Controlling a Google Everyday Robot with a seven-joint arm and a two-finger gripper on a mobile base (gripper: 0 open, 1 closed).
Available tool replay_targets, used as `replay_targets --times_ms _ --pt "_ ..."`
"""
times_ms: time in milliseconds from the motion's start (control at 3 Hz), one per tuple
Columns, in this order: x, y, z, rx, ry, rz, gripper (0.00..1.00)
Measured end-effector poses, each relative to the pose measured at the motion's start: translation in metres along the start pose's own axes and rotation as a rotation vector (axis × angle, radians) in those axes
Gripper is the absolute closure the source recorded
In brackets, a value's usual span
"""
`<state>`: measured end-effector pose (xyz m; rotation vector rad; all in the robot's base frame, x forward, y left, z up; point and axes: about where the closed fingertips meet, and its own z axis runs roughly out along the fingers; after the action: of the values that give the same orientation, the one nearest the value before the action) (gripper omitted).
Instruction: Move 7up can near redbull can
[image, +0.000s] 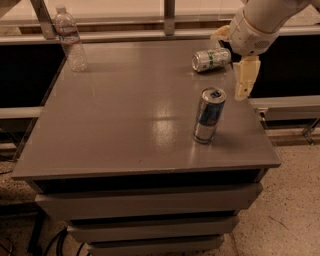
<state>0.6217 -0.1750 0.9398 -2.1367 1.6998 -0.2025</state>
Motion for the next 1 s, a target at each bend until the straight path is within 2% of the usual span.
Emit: replay_targets --times_ms 333,1000 --pt "0.000 0.000 0.000 0.000 0.000 0.000 0.00" --pt "0.012 -0.013 0.010 0.024 0.061 -0.017 0.00"
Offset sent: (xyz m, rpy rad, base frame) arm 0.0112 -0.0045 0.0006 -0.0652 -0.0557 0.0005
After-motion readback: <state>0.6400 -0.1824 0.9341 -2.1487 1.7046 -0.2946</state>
